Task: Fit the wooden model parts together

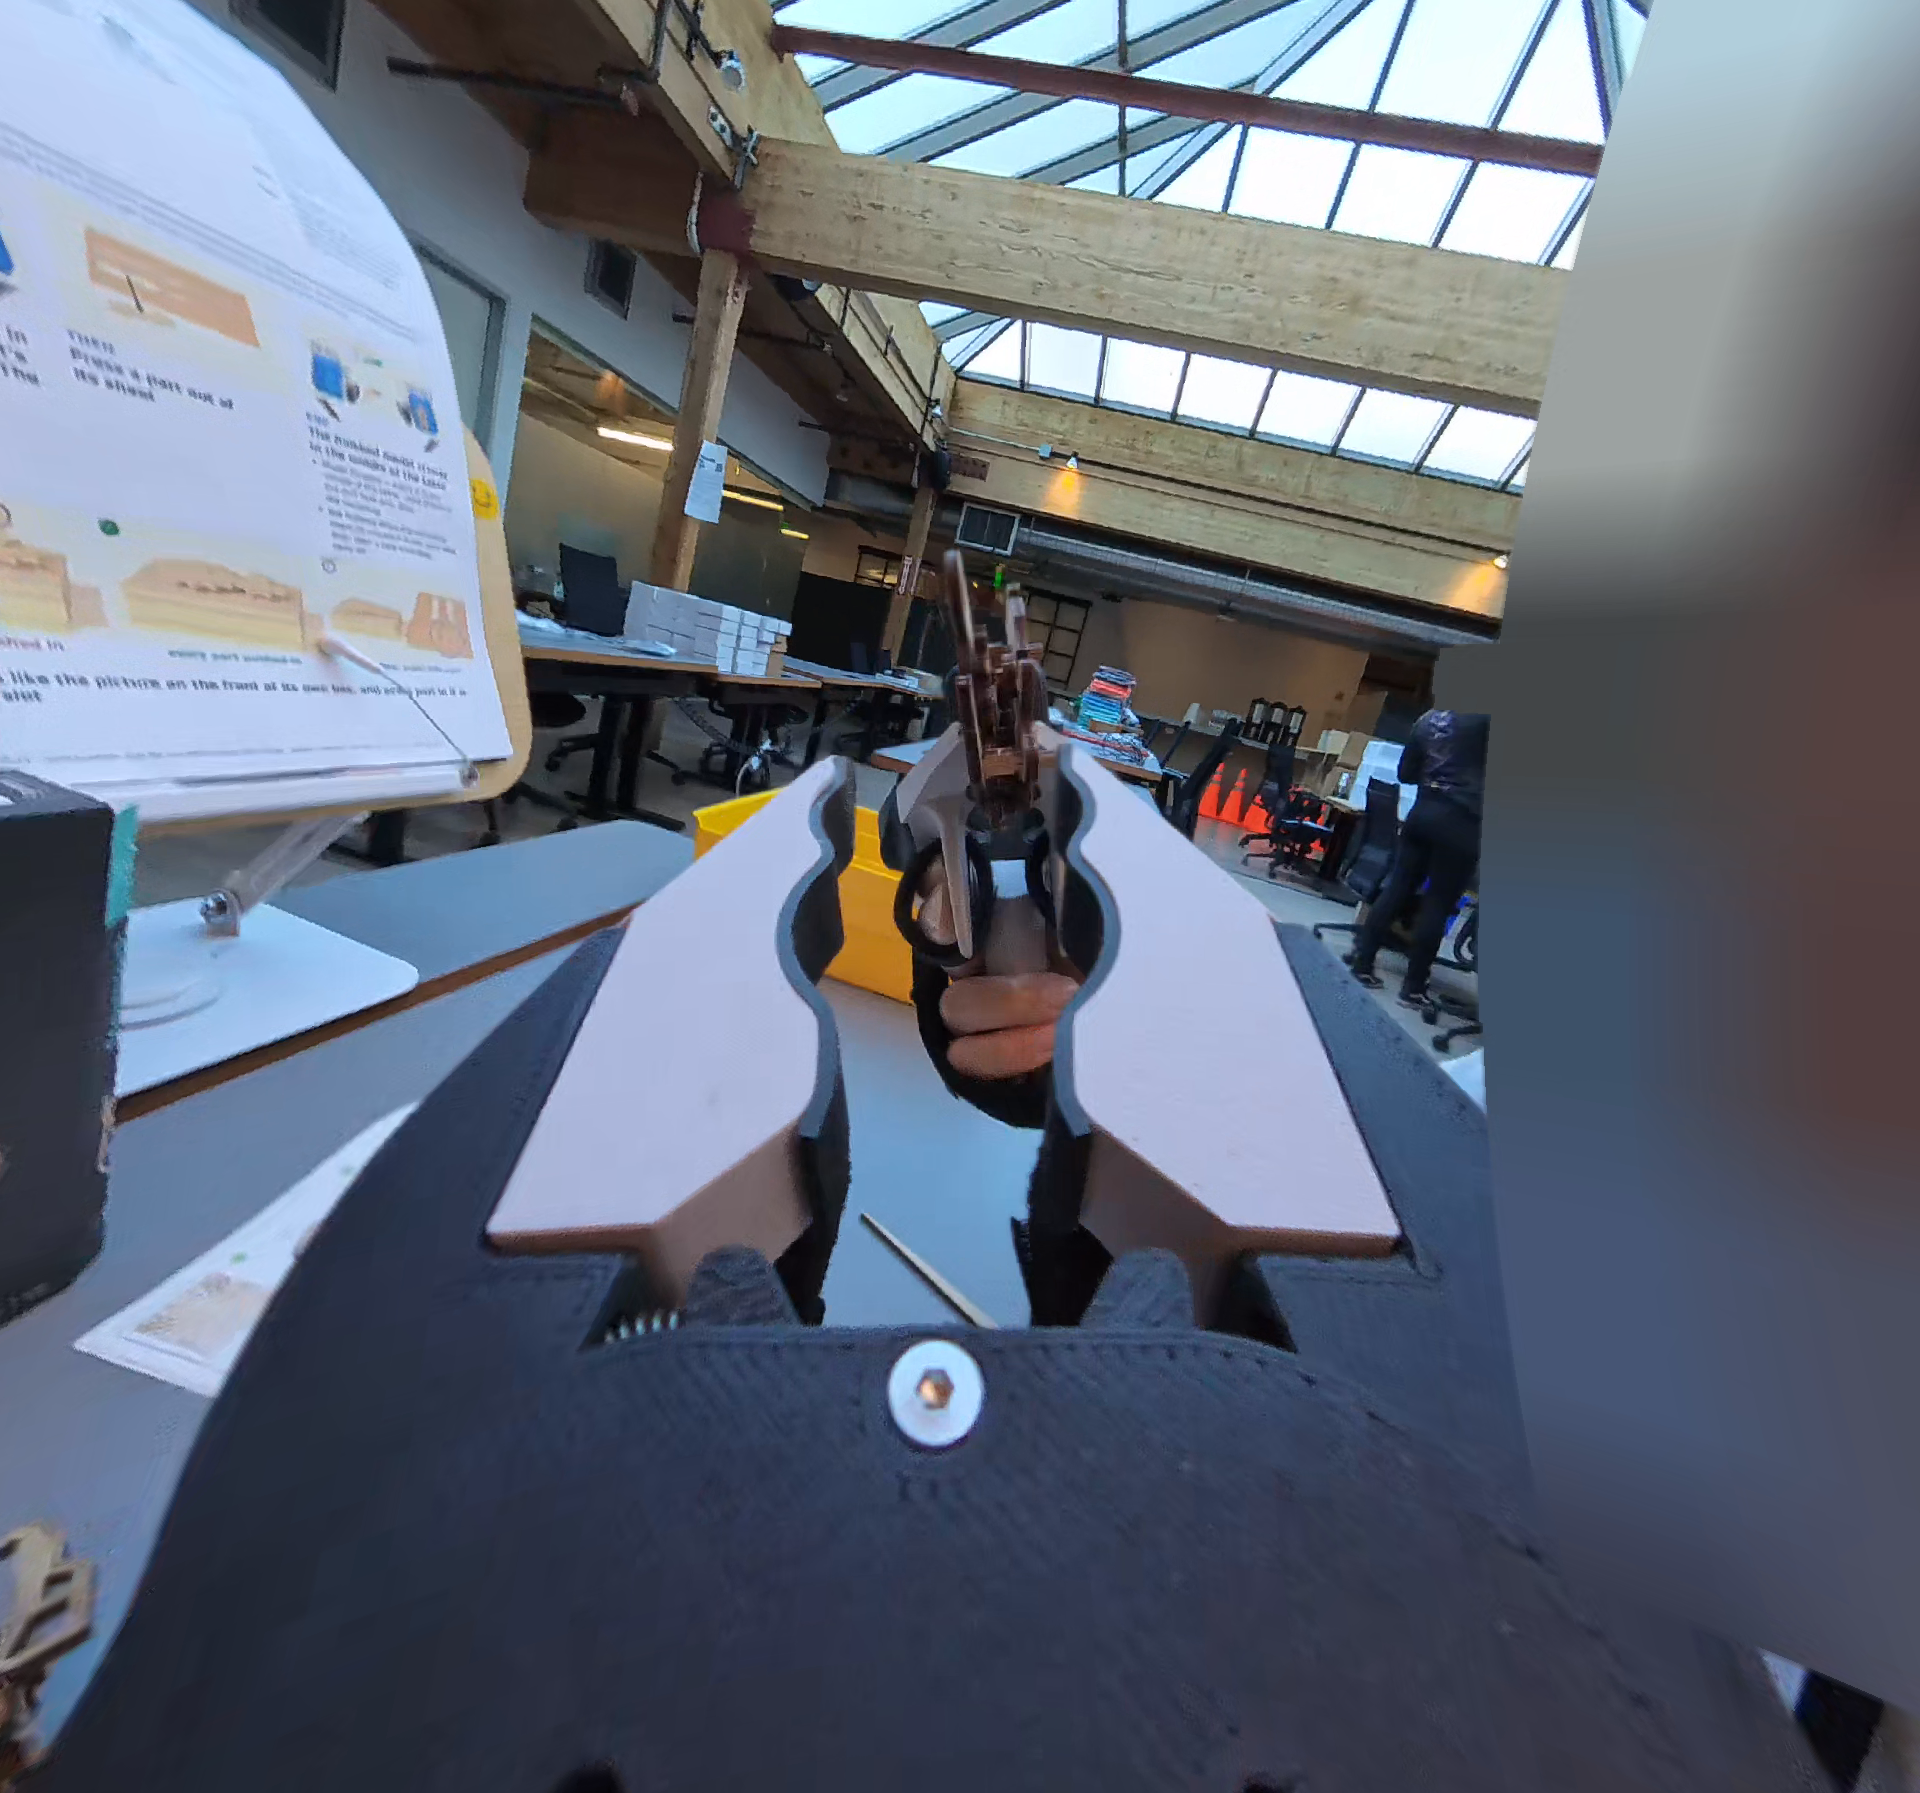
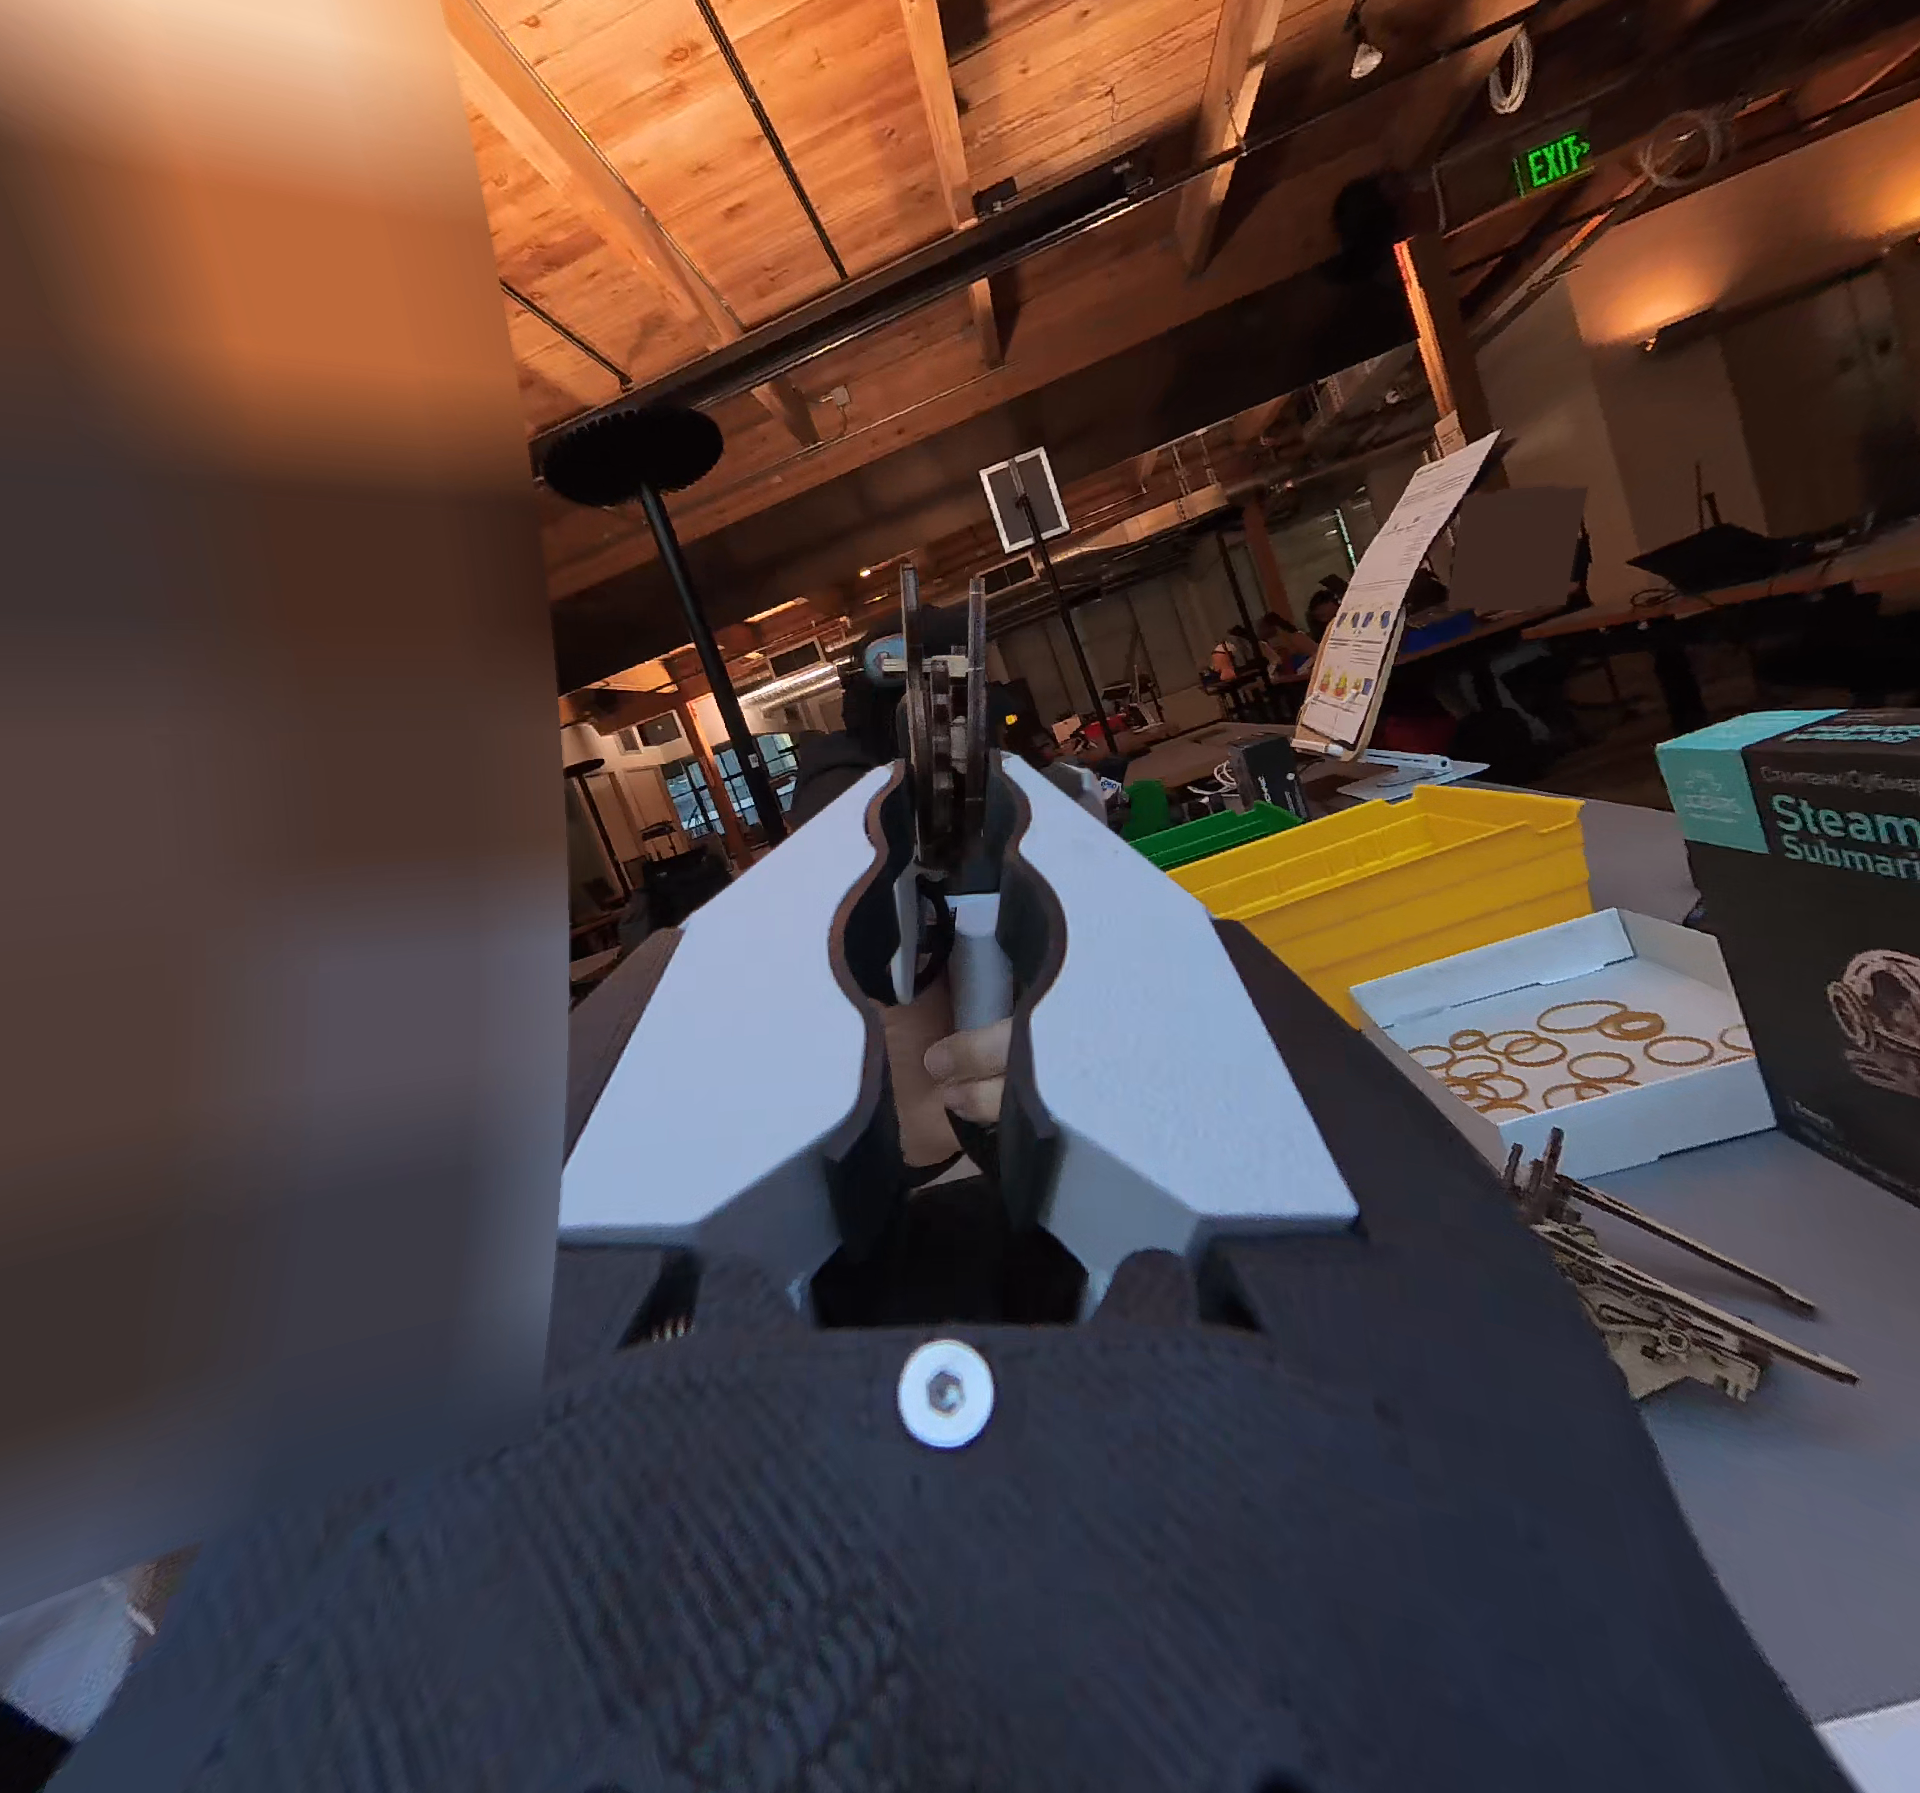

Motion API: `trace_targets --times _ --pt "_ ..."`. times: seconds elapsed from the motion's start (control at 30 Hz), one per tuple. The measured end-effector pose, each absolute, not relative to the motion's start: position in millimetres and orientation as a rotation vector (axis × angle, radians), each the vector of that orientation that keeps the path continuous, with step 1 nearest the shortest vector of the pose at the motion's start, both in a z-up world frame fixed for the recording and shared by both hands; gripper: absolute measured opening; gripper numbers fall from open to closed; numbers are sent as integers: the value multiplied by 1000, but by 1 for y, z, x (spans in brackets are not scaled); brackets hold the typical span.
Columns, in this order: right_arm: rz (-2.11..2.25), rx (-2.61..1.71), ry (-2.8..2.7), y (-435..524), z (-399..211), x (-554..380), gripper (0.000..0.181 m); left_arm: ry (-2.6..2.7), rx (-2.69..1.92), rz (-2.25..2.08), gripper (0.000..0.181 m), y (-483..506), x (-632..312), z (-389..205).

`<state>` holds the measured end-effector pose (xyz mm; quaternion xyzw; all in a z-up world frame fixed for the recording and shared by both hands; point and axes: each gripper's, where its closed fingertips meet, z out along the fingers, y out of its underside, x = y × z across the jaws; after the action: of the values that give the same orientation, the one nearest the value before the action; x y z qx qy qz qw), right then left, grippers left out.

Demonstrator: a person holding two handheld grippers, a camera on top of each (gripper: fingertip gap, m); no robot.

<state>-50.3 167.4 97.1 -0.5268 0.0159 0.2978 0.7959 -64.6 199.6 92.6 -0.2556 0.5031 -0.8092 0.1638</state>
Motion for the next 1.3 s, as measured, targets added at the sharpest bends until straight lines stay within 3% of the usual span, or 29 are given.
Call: trace_targets --times 0.07,0.13,0.23,0.37,0.43,0.57,0.63,0.8,1.07,1.3 --pt "643 -1132 46 171 94 -52 11 1479 -801 -2309 48 191 -59 83" --pt "630 -1127 51 175 91 -55 11 1473 -843 -2296 49 187 -55 78" --pt "610 -1098 68 177 87 -53 11 1422 -811 -2282 36 188 -58 80" --pt "561 -1093 65 182 80 -55 11 1401 -763 -2270 33 186 -64 87" --pt "549 -1074 61 182 81 -57 11 1405 -769 -2228 18 188 -62 84" --pt "525 -1024 61 180 84 -59 11 1383 -749 -2238 19 187 -64 84" --pt "558 -976 74 178 87 -61 11 1359 -754 -2249 28 183 -63 81" --pt "637 -906 138 183 81 -63 11 1278 -748 -2287 13 181 -65 78" --pt "627 -942 141 188 72 -54 9 1320 -842 -2376 11 189 -59 73" --pt "555 -1199 17 190 69 -41 31 1352 -890 -2389 11 201 -53 75"
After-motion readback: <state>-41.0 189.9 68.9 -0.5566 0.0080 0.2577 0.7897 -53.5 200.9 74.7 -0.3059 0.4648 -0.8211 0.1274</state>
